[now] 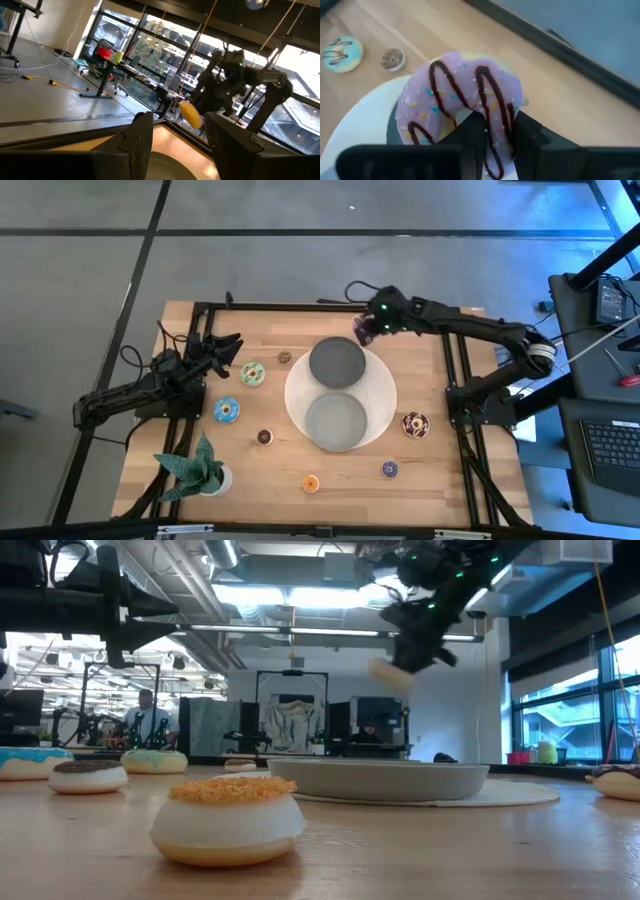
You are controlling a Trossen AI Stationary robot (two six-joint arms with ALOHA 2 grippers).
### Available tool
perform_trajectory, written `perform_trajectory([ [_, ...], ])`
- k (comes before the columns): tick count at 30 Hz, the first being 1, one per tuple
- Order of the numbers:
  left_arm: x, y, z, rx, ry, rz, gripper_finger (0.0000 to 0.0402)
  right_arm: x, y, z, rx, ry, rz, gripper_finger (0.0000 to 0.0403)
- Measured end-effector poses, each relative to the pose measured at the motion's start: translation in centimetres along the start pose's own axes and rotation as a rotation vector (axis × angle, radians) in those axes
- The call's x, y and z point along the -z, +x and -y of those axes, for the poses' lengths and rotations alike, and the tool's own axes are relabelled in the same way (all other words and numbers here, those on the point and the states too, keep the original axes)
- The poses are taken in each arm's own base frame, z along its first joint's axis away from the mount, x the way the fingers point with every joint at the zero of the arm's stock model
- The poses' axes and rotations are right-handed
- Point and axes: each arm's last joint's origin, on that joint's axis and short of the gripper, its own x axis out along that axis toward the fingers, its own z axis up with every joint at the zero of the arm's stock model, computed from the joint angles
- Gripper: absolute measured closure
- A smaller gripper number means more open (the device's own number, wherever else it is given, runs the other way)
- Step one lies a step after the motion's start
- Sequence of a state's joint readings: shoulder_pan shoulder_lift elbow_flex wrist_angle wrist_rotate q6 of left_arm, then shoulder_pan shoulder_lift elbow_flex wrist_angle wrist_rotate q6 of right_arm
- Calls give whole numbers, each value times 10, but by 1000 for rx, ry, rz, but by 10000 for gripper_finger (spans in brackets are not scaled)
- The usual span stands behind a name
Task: Pick & Place donuts
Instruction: Put the big purple donut on the black plate
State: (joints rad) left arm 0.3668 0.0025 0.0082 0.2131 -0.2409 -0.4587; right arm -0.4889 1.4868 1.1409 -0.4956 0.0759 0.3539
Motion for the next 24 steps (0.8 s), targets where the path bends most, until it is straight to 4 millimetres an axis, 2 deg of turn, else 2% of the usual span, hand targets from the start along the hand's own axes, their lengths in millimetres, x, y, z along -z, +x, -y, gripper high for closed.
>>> perform_trajectory([
  [5, 0, 0, 0, 1, -2, 0, 226, -10, 45, -10, -64, -25, -104, 327],
  [9, 0, 0, 0, 10, -2, -5, 228, -7, 86, -16, -123, -20, -220, 326],
  [14, 0, 0, 1, 21, -2, -10, 226, 0, 124, -19, -158, -15, -319, 326],
  [18, 0, 0, 1, 20, -1, -10, 227, 6, 139, -19, -150, -34, -351, 326],
  [24, 0, 0, 1, 21, 0, -10, 226, 11, 140, -27, -164, -55, -369, 326],
])
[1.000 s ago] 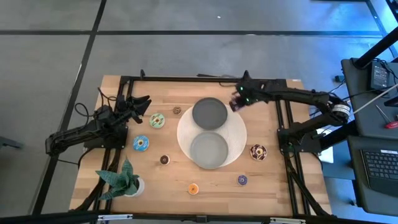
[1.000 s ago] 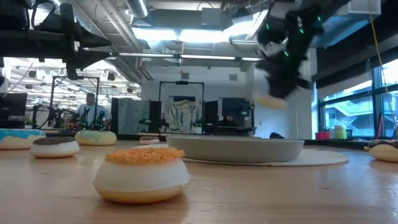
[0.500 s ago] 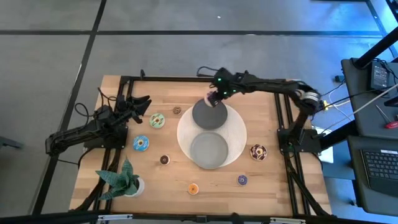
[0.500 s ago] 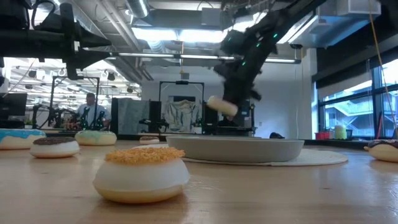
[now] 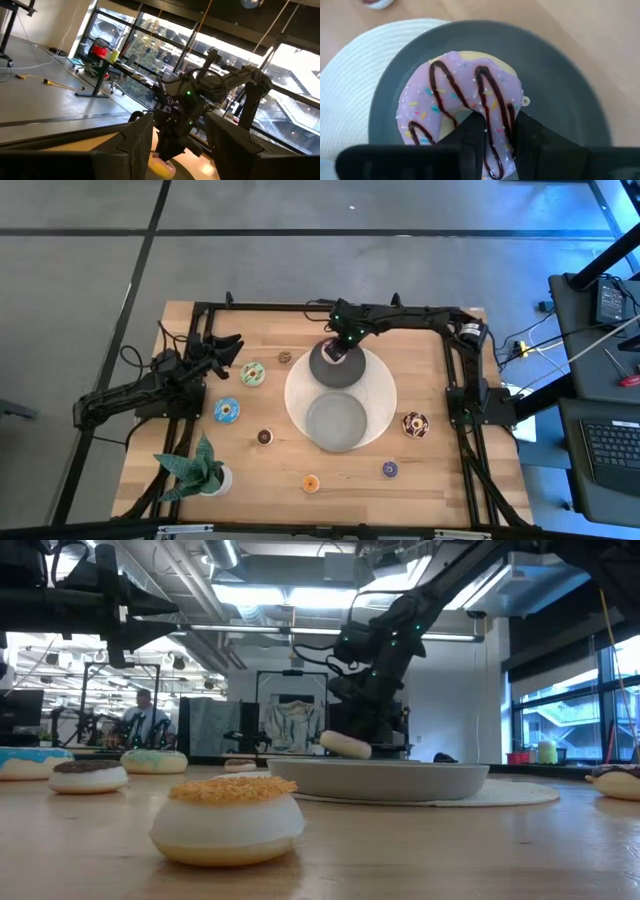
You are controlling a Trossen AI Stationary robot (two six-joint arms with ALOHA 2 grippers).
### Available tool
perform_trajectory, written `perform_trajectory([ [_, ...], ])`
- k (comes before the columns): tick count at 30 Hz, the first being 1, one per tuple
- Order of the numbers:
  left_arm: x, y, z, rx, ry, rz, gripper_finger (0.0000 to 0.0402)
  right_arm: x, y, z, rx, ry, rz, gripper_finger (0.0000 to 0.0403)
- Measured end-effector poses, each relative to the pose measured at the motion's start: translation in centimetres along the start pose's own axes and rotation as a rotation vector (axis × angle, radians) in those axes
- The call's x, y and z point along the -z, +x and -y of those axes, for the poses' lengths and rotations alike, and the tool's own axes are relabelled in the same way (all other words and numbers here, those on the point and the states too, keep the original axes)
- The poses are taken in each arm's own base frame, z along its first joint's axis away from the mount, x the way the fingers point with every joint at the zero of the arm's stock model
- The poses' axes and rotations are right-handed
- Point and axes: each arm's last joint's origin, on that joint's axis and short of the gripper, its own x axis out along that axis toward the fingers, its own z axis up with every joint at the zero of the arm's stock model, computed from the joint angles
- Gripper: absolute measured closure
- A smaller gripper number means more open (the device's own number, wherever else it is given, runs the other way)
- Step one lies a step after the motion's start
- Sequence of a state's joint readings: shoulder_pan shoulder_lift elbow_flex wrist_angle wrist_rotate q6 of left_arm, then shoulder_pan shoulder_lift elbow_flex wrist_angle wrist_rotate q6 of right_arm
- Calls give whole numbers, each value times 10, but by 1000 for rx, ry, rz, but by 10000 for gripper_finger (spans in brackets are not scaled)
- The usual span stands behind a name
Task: Pick & Place donuts
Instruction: Put the big purple donut on the black plate
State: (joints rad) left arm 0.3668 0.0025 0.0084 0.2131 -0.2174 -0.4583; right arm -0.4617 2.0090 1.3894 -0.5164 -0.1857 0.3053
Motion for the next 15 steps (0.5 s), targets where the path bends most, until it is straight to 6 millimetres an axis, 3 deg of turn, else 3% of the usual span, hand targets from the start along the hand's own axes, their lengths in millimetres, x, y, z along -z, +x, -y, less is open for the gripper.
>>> perform_trajectory([
  [15, 0, 0, 0, -1, 0, 0, 228, 4, 1, 0, 114, -1, 0, 326],
])
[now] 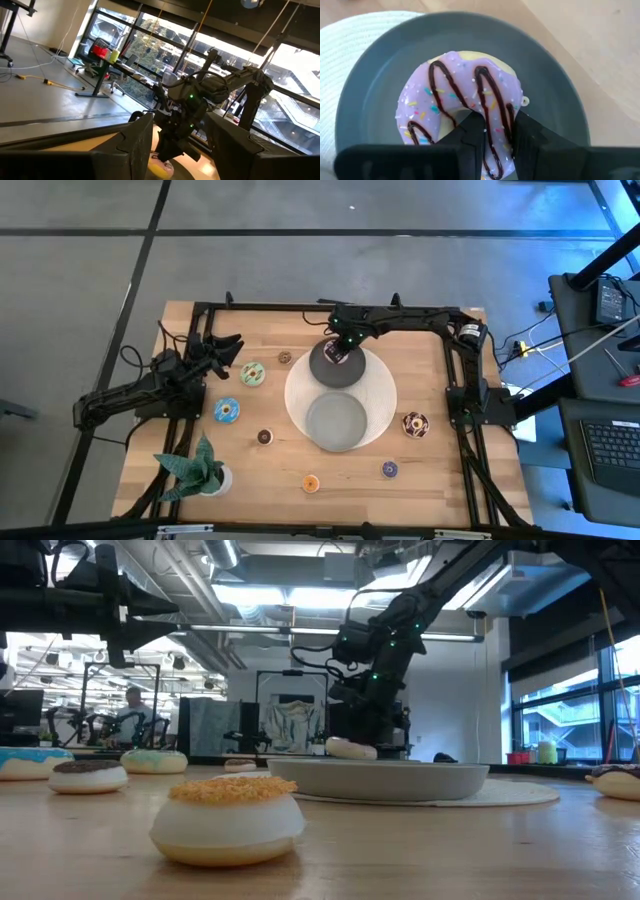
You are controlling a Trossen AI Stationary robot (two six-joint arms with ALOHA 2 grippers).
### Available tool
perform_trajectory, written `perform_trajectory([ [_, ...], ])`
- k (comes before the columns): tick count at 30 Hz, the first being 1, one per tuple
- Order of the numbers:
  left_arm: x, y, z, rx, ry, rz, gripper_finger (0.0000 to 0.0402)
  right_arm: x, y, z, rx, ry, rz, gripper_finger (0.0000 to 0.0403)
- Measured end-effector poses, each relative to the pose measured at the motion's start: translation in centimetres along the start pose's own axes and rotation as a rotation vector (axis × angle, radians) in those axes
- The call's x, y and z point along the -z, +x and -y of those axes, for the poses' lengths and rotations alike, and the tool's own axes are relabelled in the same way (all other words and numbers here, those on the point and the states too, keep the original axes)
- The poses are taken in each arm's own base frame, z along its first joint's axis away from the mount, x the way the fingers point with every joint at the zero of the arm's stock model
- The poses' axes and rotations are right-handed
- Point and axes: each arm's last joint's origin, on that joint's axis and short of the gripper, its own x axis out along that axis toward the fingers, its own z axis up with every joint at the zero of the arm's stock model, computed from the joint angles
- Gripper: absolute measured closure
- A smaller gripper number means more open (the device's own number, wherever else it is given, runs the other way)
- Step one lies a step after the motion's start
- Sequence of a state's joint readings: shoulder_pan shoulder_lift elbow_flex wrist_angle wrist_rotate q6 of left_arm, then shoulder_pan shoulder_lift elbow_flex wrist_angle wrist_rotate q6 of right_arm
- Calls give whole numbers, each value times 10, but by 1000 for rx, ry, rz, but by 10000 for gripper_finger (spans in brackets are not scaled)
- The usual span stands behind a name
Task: Pick & Place donuts
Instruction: Put the big purple donut on the black plate
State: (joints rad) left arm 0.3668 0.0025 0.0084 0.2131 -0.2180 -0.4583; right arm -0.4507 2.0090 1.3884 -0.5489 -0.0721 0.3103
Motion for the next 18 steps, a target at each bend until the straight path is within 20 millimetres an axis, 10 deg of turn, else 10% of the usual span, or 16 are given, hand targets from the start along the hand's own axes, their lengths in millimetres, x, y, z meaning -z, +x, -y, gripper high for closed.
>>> perform_trajectory([
  [18, 0, 0, 0, 0, 0, 0, 226, -1, 0, 3, 54, -47, 22, 326],
])
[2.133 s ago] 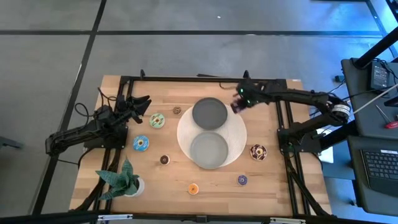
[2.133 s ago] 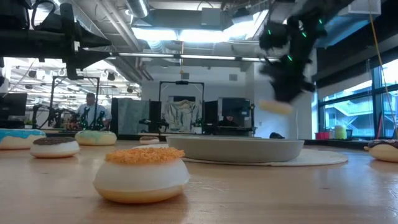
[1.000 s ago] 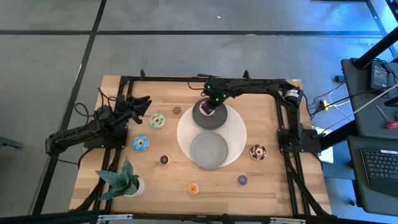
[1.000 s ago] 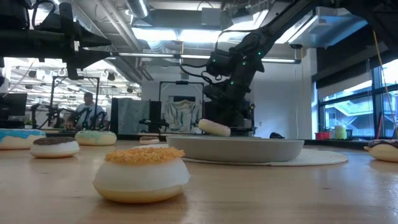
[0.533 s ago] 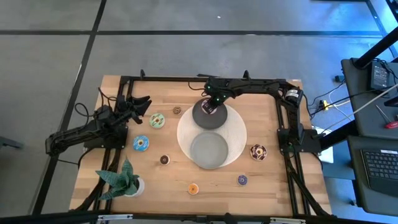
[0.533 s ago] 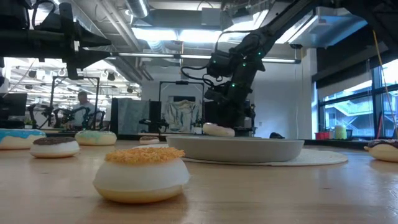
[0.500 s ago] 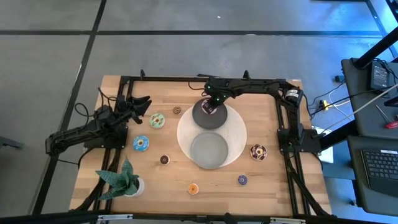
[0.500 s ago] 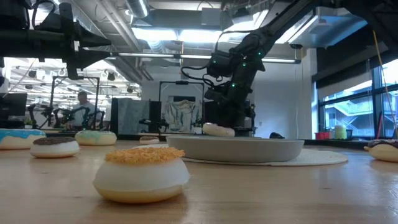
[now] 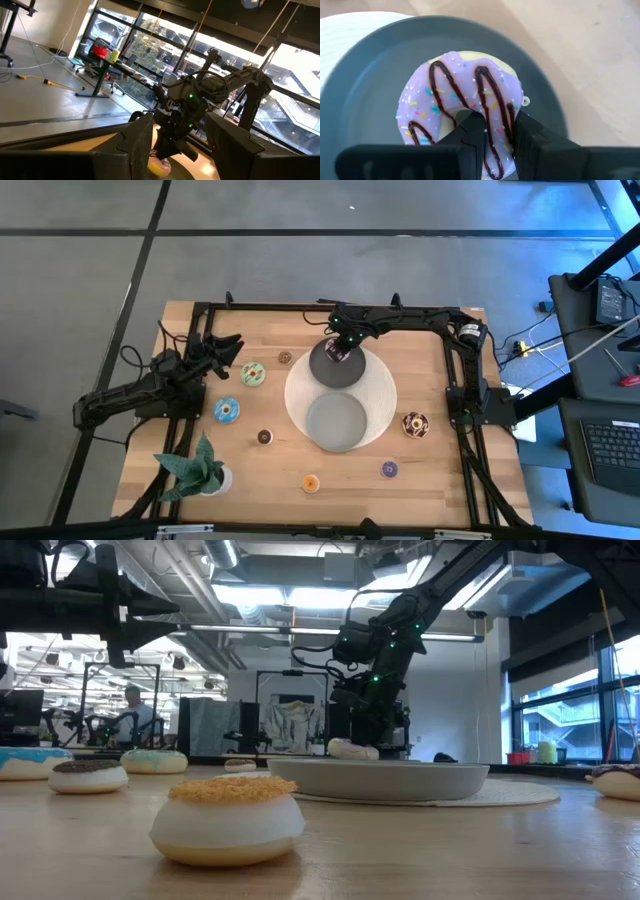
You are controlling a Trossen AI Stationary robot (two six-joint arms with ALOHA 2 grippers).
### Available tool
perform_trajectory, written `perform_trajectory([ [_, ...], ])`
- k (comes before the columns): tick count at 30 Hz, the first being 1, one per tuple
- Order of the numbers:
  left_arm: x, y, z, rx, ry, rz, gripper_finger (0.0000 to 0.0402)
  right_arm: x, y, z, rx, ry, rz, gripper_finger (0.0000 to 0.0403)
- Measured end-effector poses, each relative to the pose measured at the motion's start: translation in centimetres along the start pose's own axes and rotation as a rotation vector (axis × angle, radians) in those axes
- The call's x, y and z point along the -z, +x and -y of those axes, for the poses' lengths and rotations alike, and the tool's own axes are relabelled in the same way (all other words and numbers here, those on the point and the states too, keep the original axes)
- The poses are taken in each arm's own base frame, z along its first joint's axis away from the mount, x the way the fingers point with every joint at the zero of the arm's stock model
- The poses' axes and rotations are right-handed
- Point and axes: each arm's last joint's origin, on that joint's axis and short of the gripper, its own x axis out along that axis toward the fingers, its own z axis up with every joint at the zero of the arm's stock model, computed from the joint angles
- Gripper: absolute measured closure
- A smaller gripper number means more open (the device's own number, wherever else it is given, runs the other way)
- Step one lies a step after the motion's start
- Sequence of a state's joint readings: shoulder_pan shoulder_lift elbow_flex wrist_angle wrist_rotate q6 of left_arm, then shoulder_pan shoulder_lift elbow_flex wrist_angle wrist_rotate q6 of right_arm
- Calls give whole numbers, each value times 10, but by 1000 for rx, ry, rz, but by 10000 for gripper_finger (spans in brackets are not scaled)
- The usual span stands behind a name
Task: Pick & Place donuts
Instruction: Put the big purple donut on the black plate
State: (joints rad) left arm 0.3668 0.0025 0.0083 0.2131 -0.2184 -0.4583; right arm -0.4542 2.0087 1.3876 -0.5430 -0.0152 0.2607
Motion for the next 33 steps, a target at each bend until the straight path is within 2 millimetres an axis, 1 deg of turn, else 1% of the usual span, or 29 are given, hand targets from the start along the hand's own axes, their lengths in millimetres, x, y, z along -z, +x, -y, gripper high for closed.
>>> perform_trajectory([
  [9, 0, 0, 0, 0, 0, 0, 226, -1, 0, 4, 3, -20, 1, 322],
  [12, 0, 0, 0, 0, 0, 0, 227, -1, 0, 4, 1, -22, 1, 301],
  [16, 0, 0, 0, 0, 0, 0, 228, -1, 0, 4, 2, -21, 1, 259],
  [21, 0, 0, 0, 0, 0, 0, 227, -1, 0, 5, 49, -21, 12, 221],
  [26, 0, 0, 0, 1, 0, 0, 228, -1, 0, 5, 49, -22, 12, 204],
  [31, 0, 0, 0, 1, 0, 0, 226, 0, 0, 5, 10, -16, -11, 201],
  [33, 0, 0, 0, 2, 0, -1, 228, 0, -4, 3, -22, 1, -18, 201],
])
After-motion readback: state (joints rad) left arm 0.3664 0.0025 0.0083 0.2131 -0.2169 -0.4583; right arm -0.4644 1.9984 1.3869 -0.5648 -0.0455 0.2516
